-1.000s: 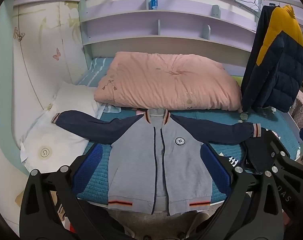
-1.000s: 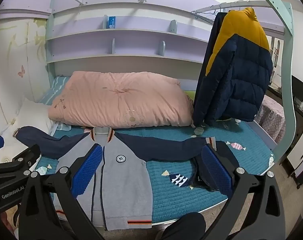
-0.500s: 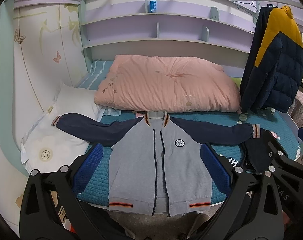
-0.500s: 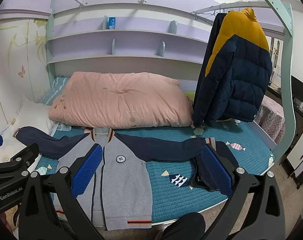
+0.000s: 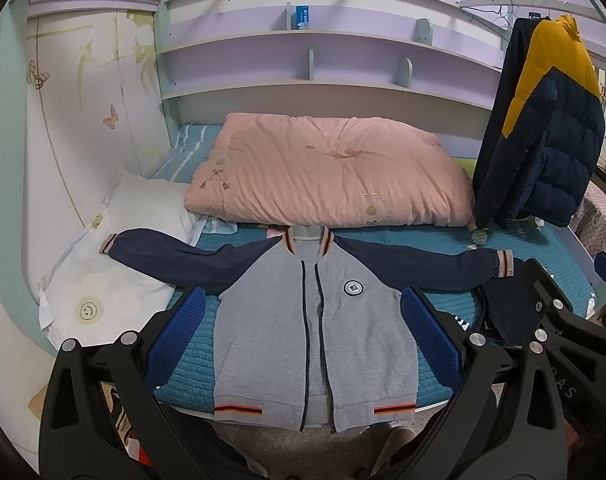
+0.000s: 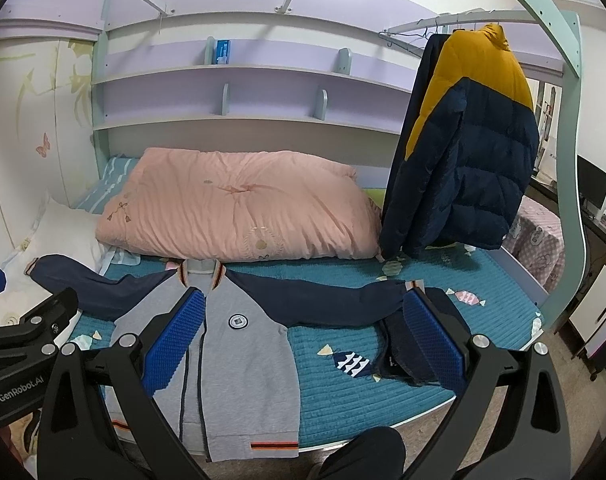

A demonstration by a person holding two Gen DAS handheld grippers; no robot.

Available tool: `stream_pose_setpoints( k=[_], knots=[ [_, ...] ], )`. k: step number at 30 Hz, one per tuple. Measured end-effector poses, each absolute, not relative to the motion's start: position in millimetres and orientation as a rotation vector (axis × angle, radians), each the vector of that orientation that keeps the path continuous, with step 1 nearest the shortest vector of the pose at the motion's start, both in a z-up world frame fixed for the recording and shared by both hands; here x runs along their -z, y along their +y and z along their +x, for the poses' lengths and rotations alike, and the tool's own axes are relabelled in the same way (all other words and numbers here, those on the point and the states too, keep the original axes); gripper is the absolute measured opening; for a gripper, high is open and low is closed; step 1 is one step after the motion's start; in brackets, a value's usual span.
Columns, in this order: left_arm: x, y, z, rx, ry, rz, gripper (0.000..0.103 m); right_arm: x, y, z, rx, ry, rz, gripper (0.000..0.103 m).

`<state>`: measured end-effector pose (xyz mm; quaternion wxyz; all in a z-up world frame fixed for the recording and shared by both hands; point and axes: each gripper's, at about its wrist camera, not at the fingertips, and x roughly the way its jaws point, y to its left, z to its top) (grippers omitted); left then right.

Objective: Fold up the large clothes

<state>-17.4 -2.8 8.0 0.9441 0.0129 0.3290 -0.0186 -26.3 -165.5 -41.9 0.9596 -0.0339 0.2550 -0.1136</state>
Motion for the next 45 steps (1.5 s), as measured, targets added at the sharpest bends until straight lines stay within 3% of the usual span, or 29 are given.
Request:
stream_pose_setpoints(
  k=[45],
  knots=[
    [-23.7,-13.1,-56.2,0.151,0.634,-0.002,0.098,29.7,-167.5,-67.2,0.306,0.485,-0.088,0.096]
  ],
)
